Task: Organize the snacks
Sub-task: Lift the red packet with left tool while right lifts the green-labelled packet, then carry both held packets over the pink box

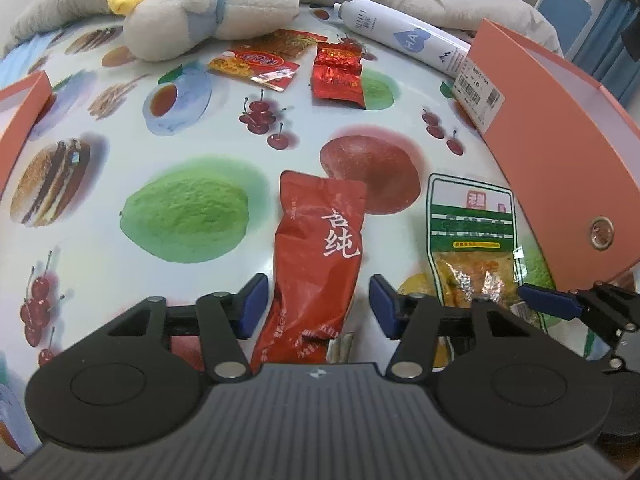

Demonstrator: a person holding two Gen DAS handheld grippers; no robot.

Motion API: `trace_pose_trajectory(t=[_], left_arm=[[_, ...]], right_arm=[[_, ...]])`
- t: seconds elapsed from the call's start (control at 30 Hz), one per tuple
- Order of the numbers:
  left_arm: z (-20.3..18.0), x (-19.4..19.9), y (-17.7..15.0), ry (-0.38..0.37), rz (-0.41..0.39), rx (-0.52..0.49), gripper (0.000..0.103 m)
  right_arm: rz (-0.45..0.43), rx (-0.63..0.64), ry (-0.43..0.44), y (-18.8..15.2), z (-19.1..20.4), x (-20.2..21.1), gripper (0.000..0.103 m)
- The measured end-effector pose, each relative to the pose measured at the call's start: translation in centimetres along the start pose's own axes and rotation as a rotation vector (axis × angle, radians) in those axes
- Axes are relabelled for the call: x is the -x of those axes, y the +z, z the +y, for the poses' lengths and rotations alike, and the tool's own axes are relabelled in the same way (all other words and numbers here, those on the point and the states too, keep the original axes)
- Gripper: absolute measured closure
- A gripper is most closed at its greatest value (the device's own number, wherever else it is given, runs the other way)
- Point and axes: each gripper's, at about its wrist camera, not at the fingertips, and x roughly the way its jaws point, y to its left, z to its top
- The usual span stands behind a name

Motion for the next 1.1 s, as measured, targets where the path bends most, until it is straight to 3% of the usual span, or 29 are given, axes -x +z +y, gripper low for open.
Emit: trace_pose_trajectory(t=[0.07,0.33,0.67,1.1], left_arm=[[-0.1,-0.1,0.1,0.009,0.005,0.001,0.055],[0.1,1.5,0.6,0.006,0.001,0.077,0.06],[-0.3,5.5,2.2,0.004,-0.054,0.143,0.06],[-1.5,11.6,6.1,-0.044,-0.164,0.17,0.06]], right_arm=[[-0.004,0.008,0.003,0.0,0.1,0.1,0.044],[-0.011,-0.026,0.025,0.5,-0.8,1.1,0.059],[-0.034,-0.06,0.089,1.6,-1.2,3.5,0.06],[-0.149,-0.018,0.105,6.3,-1.7,9.0,0.06]])
